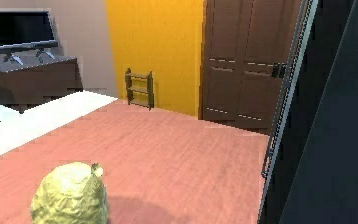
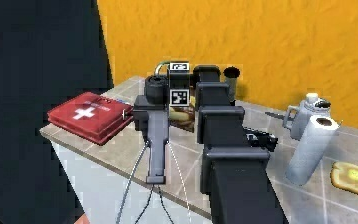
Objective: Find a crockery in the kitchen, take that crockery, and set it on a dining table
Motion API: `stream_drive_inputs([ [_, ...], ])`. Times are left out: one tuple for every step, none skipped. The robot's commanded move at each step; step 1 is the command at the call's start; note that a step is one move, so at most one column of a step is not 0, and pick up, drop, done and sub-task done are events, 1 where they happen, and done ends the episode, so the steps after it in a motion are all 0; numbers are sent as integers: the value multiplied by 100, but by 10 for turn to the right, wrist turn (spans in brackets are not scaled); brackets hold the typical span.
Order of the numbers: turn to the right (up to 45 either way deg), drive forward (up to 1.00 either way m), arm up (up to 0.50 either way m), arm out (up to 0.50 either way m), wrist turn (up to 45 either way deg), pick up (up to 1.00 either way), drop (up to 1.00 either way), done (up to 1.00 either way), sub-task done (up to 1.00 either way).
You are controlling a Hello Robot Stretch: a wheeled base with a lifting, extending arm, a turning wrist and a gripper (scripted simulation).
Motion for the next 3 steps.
stream_drive_inputs([
  [0,0,0,0,450,0,0,0,0],
  [0,0,0,0,450,0,0,0,0],
  [0,0,0,0,450,0,0,0,0],
])
